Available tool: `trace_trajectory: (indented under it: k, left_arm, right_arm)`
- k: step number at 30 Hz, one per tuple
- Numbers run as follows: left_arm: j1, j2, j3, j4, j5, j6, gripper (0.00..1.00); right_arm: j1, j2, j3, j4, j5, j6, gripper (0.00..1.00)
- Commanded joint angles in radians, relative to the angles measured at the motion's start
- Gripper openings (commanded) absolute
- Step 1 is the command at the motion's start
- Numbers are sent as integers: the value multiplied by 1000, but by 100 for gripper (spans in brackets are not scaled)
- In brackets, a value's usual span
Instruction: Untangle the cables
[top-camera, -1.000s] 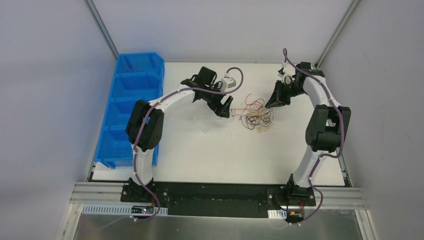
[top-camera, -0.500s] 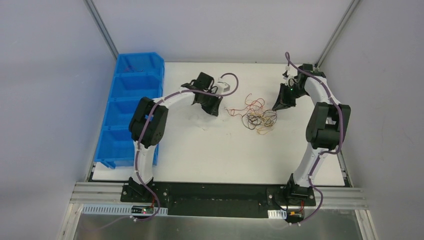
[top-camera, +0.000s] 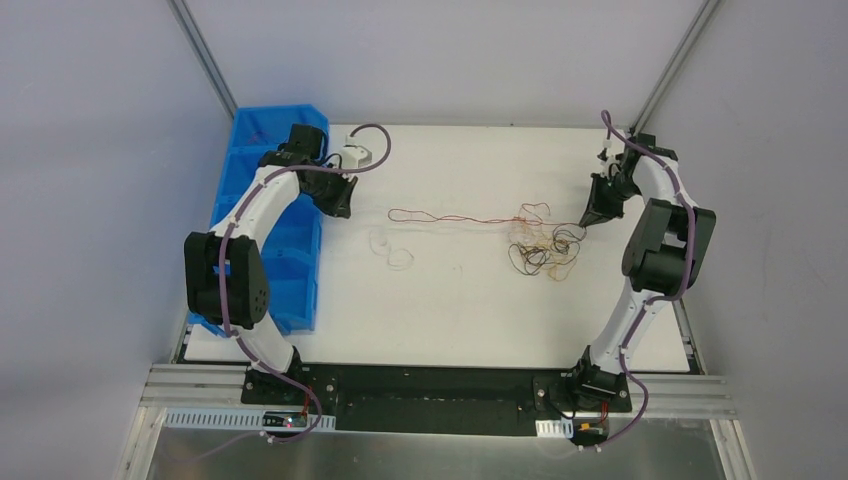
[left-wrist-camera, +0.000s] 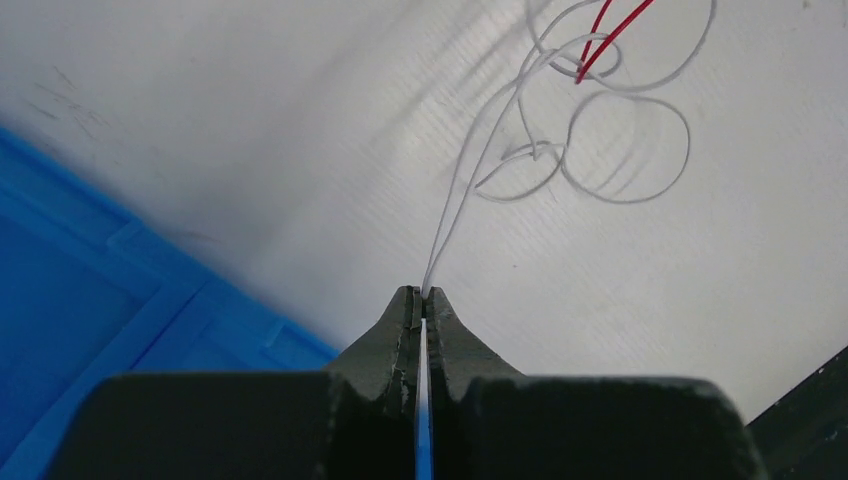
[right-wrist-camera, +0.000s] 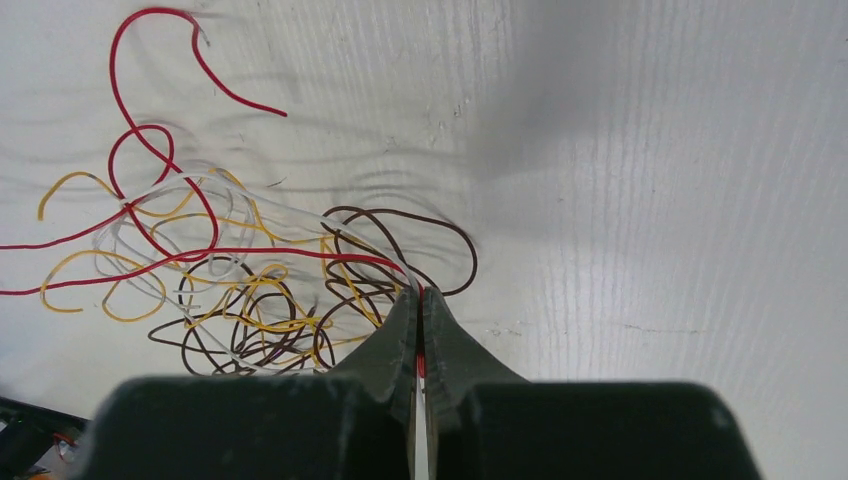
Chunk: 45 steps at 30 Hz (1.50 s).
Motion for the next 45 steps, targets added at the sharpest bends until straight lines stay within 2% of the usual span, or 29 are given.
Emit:
trace_trajectory:
  k: [1, 7, 10, 15, 19, 25, 26, 29, 30, 33, 35, 37, 39, 42, 45]
  left_arm:
    - [6, -14, 4, -111, 5, 116, 0]
    - [11, -28, -3, -116, -29, 140, 0]
    - [51, -38, -26, -118, -42, 162, 0]
    - [72, -45, -22, -122, 5, 166, 0]
    - [-26, -3, 67, -122, 31, 76, 0]
    - [-191, 156, 178, -47, -10, -107, 0]
    - [-204, 183, 203, -30, -23, -137, 6]
    - [-238, 235, 261, -21, -1, -145, 35]
    - [-244, 238, 264, -21, 39, -135, 44]
    - [-253, 227, 250, -22, 151, -68, 71]
    - [-261, 238, 266, -21, 179, -41, 88]
    - [-286, 256, 292, -21, 171, -15, 93]
    - [-318, 272, 304, -19, 166, 12, 96]
    - [-373, 304, 317, 8, 139, -8, 99]
    - [-416, 345, 327, 115, 71, -66, 99]
  right_arm:
    - [4, -9, 51, -39, 56, -49, 0]
    - [-23, -21, 66, -90, 67, -119, 0]
    - [-54, -19, 78, -96, 82, -128, 0]
    - [-72, 11, 115, -140, 1, -121, 0]
    - [-56, 16, 119, -175, -110, -119, 0]
    - [-18, 12, 113, -222, -166, -146, 0]
    - [-18, 9, 117, -234, -174, -149, 0]
    - [-19, 8, 157, -320, -203, -198, 3]
    - [-19, 9, 179, -366, -215, -230, 9]
    - [-19, 3, 235, -518, -243, -339, 42]
    - [-18, -9, 255, -583, -263, -389, 53]
    - [-14, -23, 268, -617, -298, -403, 61]
    - [3, -35, 274, -621, -345, -389, 65]
    - [50, -49, 260, -553, -385, -322, 80]
    - [124, -50, 227, -407, -368, -219, 81]
